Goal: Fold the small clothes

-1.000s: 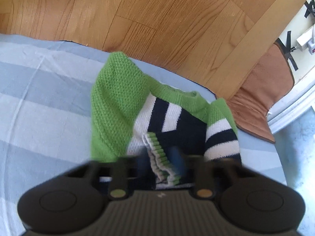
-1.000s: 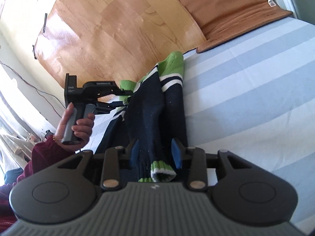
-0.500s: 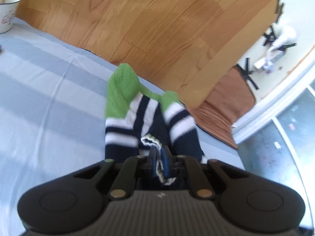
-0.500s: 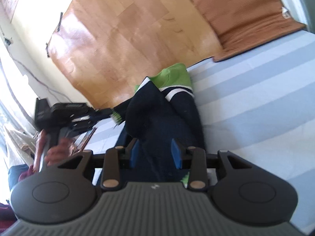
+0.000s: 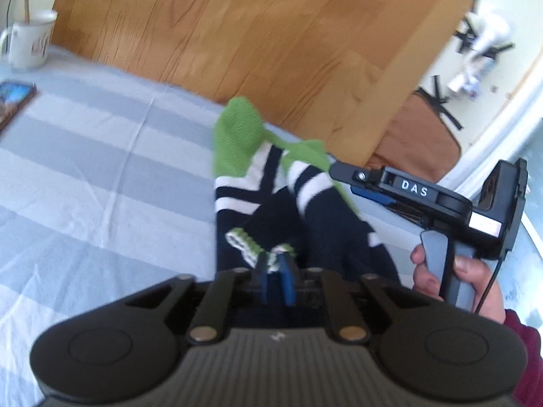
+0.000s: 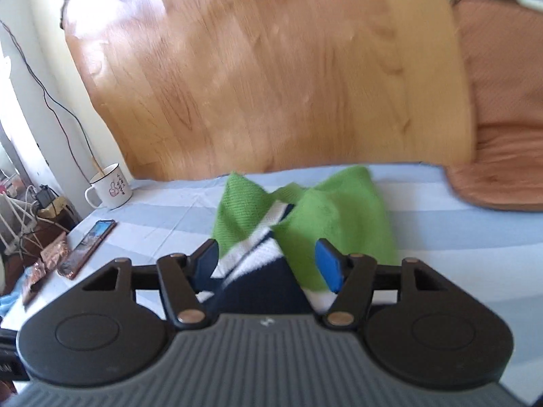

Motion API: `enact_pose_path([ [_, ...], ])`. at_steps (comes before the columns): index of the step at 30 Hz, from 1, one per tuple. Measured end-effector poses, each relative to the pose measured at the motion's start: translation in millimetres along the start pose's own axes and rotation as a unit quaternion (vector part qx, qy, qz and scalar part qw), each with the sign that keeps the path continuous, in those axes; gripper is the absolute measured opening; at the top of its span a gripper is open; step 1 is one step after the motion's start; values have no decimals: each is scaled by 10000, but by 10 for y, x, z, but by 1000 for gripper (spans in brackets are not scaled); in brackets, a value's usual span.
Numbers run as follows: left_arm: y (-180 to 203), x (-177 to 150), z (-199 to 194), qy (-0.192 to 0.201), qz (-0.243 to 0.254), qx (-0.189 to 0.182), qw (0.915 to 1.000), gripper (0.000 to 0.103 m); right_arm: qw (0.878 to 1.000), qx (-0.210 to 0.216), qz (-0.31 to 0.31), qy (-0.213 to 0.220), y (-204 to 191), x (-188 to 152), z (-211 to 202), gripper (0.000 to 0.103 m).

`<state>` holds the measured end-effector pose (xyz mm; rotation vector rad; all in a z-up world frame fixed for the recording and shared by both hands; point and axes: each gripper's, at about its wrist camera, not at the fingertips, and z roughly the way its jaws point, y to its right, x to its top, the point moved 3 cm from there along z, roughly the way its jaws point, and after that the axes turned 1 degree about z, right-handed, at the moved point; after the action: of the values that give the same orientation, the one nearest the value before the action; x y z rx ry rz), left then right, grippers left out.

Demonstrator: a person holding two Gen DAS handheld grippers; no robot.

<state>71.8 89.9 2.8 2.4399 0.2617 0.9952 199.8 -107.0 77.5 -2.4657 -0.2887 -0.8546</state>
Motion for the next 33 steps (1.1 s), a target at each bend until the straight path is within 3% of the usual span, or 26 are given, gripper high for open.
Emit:
enact_pose_path([
  [2,-105,41,162,-194,-314,-25,9993,49,9996,-50,-54,-255,6,-31,185,67],
  [3,-123,50,250,-271,-366,-54,9989,49,9989,-29,7,-460,21,-67,283,59],
  [4,-118,57,345,-370,-350,-86,9987,48,9982,-16,60,-591,65,-105,338,23],
  [5,-106,56,446,-475,-316,-103,9983,42,9983,-16,96,-573,94,-125,324,11],
  [6,-107,46,510,-519,-284,-101,9982,19,9993,-13,152,-352,139,-124,251,11],
  [7,-100,31,563,-560,-231,-86,9981,9,9997,-49,224,-7,203,-115,104,11],
  [8,-92,21,588,-555,-200,-70,9982,6,9989,-130,342,287,284,-104,-32,11],
  [10,-71,20,548,-457,-119,-54,9989,4,9943,-331,691,745,496,-100,-276,11],
  [13,-60,24,296,-203,-56,-226,9995,4,9886,-463,1064,956,734,-139,-475,11],
  [18,7,-108,-373,249,206,-786,9964,3,9906,-633,1001,679,759,-185,-331,12],
  [22,168,-502,-710,90,685,-1180,9906,4,9915,-576,1095,392,741,-241,-152,21],
  [23,245,-620,-728,-106,877,-1272,9879,7,9914,-613,1107,340,717,-239,-141,32],
  [25,394,-803,-734,-420,1336,-1313,9814,29,9901,-637,1174,427,673,-233,-227,51],
  [26,450,-863,-743,-433,1569,-1238,9789,46,9895,-600,1193,557,644,-210,-320,53],
  [29,482,-824,-832,-199,1807,-1145,9767,49,9906,-432,1016,802,509,-179,-640,53],
  [33,269,-569,-894,319,1446,-902,9849,49,9962,-161,415,749,256,-285,-1004,53],
])
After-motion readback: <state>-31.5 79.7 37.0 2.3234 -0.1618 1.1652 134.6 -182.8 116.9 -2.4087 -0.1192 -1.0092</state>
